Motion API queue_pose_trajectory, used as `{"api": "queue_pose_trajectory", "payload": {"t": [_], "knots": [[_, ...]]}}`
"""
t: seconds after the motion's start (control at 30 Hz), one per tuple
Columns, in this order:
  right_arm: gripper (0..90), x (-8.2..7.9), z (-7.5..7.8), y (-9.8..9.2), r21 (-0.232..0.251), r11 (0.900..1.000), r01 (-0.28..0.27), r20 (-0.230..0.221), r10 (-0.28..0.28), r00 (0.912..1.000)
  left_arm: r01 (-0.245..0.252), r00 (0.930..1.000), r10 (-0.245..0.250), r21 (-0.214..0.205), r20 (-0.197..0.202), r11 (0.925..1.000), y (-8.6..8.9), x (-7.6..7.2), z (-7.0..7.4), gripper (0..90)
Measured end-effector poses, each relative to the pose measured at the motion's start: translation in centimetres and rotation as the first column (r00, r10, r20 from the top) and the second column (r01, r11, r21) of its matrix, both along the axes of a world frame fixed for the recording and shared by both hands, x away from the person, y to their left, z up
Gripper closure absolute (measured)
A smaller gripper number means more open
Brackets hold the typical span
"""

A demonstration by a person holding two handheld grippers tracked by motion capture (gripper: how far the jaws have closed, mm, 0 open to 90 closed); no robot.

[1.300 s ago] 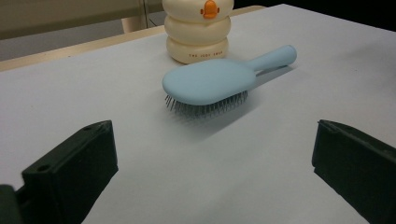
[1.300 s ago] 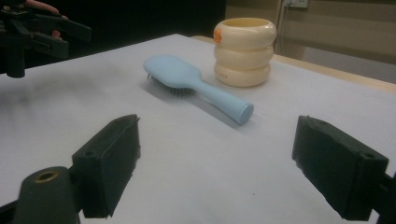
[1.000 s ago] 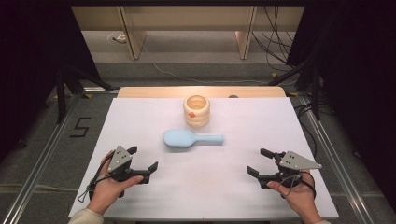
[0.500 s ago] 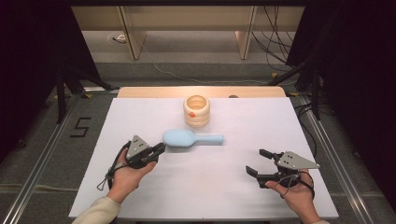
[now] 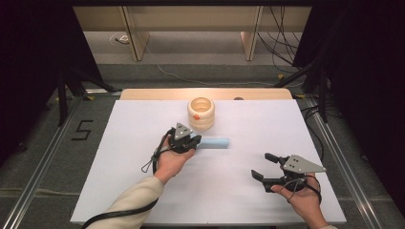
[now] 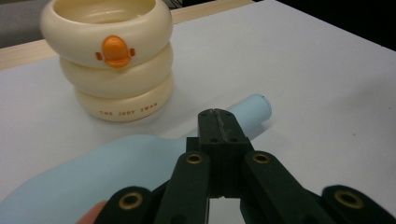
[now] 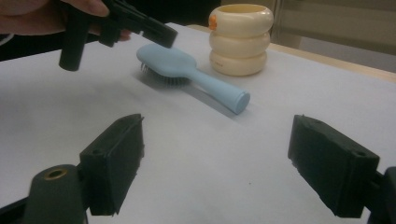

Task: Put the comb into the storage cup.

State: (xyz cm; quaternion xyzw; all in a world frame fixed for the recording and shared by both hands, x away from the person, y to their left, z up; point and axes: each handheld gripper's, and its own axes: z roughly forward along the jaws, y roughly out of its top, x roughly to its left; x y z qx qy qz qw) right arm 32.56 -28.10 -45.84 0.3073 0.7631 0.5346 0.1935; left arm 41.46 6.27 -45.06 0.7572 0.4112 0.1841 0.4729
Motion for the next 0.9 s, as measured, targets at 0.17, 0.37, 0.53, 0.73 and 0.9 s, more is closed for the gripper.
{"api": "queue_pose_trajectory", "payload": {"t": [0.17,0.37,0.53,0.73,0.9], "knots": [[19.6,0.0,0.0,0.0,0.000,1.0000,-0.002,0.000,0.002,1.0000,-0.017,0.9994,0.017,0.013,-0.030,0.9998,-2.3,1.4,-0.5,89.9],[19.8,0.0,0.0,0.0,0.001,1.0000,-0.005,-0.001,0.005,1.0000,-0.030,0.9975,0.034,0.055,-0.062,0.9980,-4.4,3.3,-0.9,89.9],[20.0,0.0,0.0,-0.1,0.001,1.0000,-0.009,-0.003,0.009,1.0000,-0.045,0.9935,0.053,0.081,-0.100,0.9957,-5.9,4.7,-1.5,89.9],[20.1,0.0,0.0,-0.1,0.005,0.9999,-0.013,-0.004,0.013,0.9999,-0.046,0.9908,0.058,0.101,-0.122,0.9938,-7.1,5.2,-1.8,90.0],[20.5,0.0,0.0,-0.1,0.007,0.9999,-0.016,-0.009,0.016,0.9998,-0.044,0.9875,0.063,0.131,-0.145,0.9905,-7.7,5.5,-2.0,90.0]]}}
